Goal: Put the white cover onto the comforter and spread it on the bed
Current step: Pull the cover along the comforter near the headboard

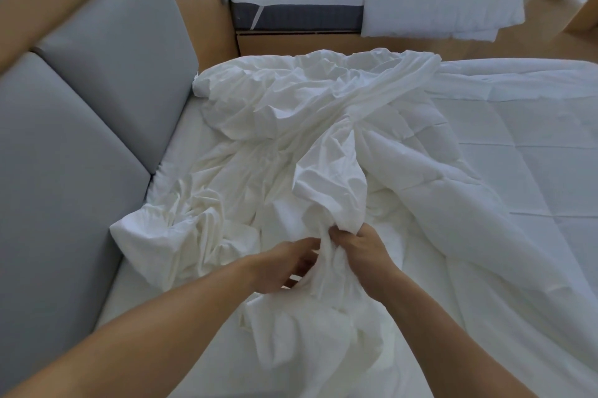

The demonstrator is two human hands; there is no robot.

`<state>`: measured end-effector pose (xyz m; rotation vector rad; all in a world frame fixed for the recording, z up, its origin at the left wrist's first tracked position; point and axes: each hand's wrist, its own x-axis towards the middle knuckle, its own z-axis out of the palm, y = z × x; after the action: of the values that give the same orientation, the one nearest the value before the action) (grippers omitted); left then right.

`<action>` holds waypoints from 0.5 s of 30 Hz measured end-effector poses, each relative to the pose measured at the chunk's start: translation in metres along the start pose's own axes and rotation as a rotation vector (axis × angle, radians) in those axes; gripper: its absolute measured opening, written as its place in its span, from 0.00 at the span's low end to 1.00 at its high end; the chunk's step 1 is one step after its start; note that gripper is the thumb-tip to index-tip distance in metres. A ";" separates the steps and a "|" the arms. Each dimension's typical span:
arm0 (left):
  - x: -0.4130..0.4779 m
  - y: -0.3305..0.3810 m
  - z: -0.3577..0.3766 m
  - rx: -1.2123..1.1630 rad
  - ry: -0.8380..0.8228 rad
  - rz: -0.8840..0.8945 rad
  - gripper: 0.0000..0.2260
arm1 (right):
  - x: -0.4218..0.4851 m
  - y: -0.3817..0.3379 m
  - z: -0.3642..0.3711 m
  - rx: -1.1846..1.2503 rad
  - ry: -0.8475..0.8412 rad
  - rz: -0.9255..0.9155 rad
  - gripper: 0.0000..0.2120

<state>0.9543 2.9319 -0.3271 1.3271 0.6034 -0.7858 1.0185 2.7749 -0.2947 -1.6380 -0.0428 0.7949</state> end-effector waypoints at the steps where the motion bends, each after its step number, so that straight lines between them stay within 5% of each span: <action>1: -0.001 0.003 0.000 -0.052 -0.067 0.004 0.28 | 0.000 -0.001 0.000 0.010 0.005 -0.007 0.08; 5: -0.004 0.007 0.001 -0.178 -0.148 0.112 0.17 | -0.001 -0.004 -0.002 -0.018 0.027 -0.030 0.05; 9: 0.001 0.002 0.007 -0.224 0.015 0.213 0.05 | 0.002 -0.010 -0.004 -0.123 0.044 -0.042 0.08; 15: -0.023 0.037 -0.001 -0.342 0.158 0.420 0.08 | 0.008 -0.008 -0.021 -0.546 0.208 -0.062 0.13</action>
<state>0.9695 2.9383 -0.2872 1.1490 0.5303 -0.2235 1.0380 2.7626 -0.2910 -2.2172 -0.1751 0.5887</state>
